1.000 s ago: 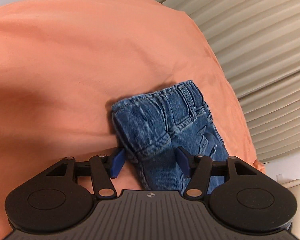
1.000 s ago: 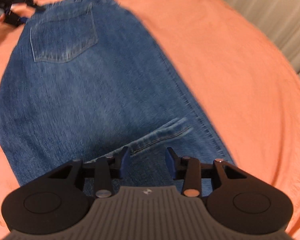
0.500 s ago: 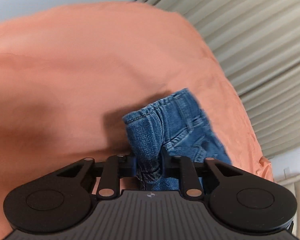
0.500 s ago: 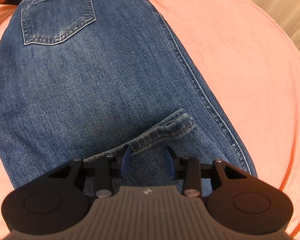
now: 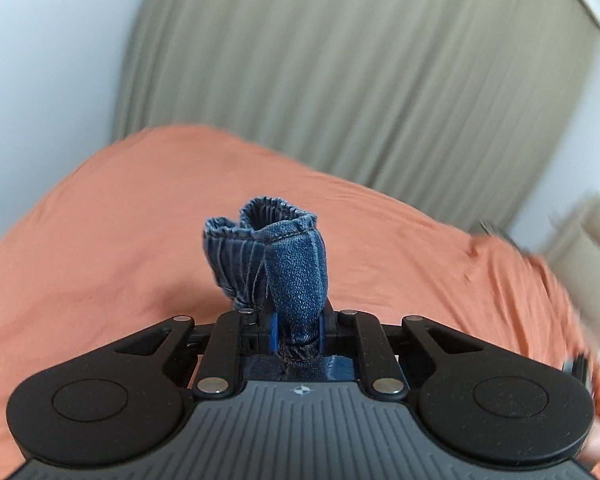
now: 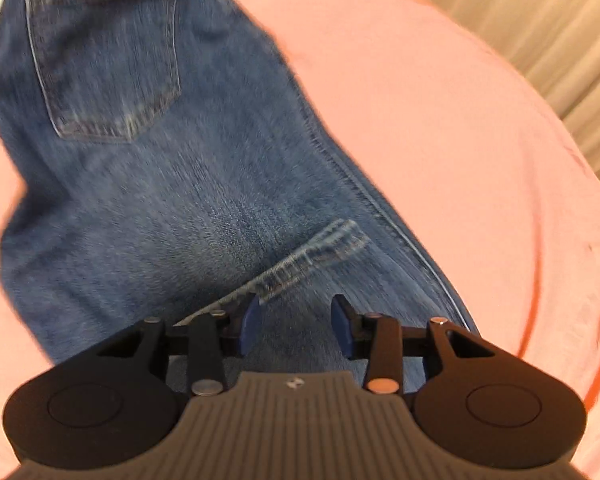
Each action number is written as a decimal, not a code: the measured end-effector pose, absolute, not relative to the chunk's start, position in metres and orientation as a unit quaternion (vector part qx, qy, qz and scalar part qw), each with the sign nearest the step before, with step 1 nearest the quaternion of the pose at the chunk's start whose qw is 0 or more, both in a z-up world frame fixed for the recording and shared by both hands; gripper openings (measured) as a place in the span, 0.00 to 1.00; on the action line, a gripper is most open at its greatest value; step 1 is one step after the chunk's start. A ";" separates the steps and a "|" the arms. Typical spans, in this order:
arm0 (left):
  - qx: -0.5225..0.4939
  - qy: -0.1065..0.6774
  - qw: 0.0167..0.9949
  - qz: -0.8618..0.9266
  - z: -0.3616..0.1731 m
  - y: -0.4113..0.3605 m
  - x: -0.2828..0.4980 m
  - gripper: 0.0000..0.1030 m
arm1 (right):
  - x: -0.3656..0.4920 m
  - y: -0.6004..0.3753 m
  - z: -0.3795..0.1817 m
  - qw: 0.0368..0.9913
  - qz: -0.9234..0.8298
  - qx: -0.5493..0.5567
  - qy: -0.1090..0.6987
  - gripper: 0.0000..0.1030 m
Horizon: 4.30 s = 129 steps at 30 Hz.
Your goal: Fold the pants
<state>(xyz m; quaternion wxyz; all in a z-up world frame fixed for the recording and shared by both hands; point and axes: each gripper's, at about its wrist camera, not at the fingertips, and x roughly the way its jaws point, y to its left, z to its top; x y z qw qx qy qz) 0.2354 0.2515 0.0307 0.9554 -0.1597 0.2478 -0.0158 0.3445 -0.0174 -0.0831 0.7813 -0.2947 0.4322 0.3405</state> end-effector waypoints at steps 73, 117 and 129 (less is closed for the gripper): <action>-0.134 0.384 0.905 -0.127 -0.052 0.149 0.282 0.57 | 0.382 -0.164 0.011 0.842 0.306 0.203 0.395 0.15; 0.040 0.421 0.894 -0.146 -0.058 0.087 0.220 0.57 | 0.275 -0.236 -0.110 0.921 0.118 0.114 0.352 0.27; 0.228 0.415 0.871 -0.128 -0.108 0.029 0.184 0.39 | 0.285 -0.256 -0.155 0.907 0.128 0.182 0.358 0.20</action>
